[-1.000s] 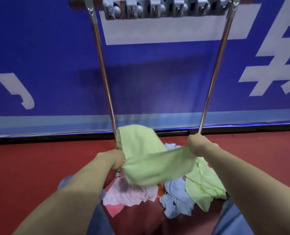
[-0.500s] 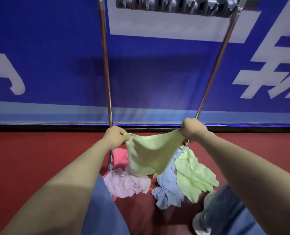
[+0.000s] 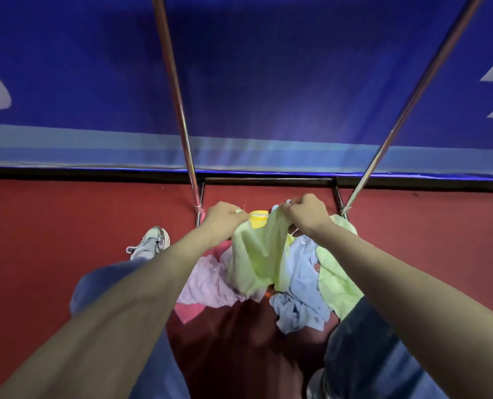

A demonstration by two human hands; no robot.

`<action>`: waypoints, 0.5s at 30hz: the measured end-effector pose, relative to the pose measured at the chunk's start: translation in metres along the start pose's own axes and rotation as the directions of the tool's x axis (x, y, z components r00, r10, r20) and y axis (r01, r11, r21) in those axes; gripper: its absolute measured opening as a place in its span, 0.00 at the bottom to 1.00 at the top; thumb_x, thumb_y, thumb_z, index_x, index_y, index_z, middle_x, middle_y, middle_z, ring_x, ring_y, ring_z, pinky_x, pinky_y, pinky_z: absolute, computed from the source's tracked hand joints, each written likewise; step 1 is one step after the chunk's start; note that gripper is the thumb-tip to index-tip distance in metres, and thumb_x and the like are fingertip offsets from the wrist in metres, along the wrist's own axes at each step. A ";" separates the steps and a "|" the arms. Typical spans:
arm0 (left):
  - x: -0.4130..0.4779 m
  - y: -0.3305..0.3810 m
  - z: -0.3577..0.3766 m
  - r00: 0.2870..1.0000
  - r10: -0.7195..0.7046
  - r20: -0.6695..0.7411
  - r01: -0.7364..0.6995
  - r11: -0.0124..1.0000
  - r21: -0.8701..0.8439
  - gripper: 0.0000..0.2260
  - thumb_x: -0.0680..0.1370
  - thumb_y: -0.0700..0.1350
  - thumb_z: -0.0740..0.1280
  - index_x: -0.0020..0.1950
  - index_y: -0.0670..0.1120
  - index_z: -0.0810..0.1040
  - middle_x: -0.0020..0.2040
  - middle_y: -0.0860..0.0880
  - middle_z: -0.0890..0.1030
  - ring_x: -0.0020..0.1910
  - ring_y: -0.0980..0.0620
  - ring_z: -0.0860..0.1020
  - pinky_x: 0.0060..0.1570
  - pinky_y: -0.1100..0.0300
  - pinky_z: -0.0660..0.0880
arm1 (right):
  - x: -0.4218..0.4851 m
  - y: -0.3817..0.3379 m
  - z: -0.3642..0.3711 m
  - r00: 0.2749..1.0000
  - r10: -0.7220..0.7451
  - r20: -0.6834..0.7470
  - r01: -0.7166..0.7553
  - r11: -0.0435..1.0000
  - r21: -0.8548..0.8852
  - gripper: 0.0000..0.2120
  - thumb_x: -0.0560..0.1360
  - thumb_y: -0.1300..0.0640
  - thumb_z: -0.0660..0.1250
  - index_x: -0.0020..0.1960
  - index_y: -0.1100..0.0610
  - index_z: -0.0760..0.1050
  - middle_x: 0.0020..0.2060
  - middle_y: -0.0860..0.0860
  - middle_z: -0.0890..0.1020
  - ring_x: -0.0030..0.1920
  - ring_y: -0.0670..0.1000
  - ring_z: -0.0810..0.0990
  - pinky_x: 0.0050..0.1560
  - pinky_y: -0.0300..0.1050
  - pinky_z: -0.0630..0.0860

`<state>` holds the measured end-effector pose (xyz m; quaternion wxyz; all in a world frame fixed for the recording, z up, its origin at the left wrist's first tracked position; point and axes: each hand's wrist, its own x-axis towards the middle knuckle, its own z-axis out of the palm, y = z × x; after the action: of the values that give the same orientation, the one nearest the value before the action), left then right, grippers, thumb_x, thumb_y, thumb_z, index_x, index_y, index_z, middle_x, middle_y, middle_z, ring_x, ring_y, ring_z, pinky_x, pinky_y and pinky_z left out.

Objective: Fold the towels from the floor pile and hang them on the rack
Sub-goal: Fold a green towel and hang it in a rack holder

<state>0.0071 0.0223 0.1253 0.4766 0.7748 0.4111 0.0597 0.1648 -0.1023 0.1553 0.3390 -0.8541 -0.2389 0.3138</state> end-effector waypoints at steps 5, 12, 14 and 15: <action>0.041 -0.026 0.034 0.991 0.082 0.105 -0.085 0.996 0.023 0.17 0.73 0.55 0.64 0.29 0.46 0.69 0.27 0.54 0.68 0.30 0.53 0.66 0.34 0.55 0.64 | 0.033 0.033 0.033 0.987 0.049 0.155 -0.090 0.960 0.266 0.06 0.78 0.57 0.68 0.44 0.59 0.75 0.33 0.59 0.74 0.22 0.53 0.79 0.29 0.44 0.77; 0.051 -0.049 0.046 0.980 0.075 0.183 -0.071 0.997 -0.025 0.15 0.71 0.53 0.67 0.35 0.42 0.73 0.29 0.51 0.72 0.30 0.52 0.70 0.34 0.54 0.69 | 0.040 0.033 0.051 0.941 0.137 0.310 -0.280 0.828 0.485 0.04 0.76 0.64 0.69 0.49 0.61 0.74 0.35 0.60 0.75 0.26 0.55 0.79 0.31 0.45 0.78; 0.056 -0.043 0.042 0.974 0.150 0.171 -0.153 0.988 0.004 0.12 0.71 0.50 0.66 0.37 0.41 0.75 0.29 0.52 0.70 0.31 0.52 0.67 0.35 0.55 0.66 | 0.042 0.029 0.051 0.955 0.090 0.282 -0.212 0.872 0.441 0.05 0.75 0.65 0.70 0.45 0.61 0.74 0.33 0.59 0.75 0.27 0.56 0.80 0.33 0.48 0.79; 0.059 -0.040 0.039 0.967 0.196 0.166 -0.203 0.979 0.031 0.13 0.71 0.50 0.66 0.38 0.39 0.75 0.29 0.52 0.68 0.31 0.51 0.65 0.34 0.55 0.65 | 0.043 0.029 0.050 0.961 0.072 0.268 -0.182 0.892 0.413 0.06 0.75 0.64 0.71 0.44 0.62 0.74 0.33 0.59 0.75 0.27 0.55 0.80 0.34 0.49 0.80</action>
<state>0.0417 0.0446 0.0553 0.4815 0.8255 0.2923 0.0344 0.1650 -0.0731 0.0899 0.4670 -0.7253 -0.1465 0.4841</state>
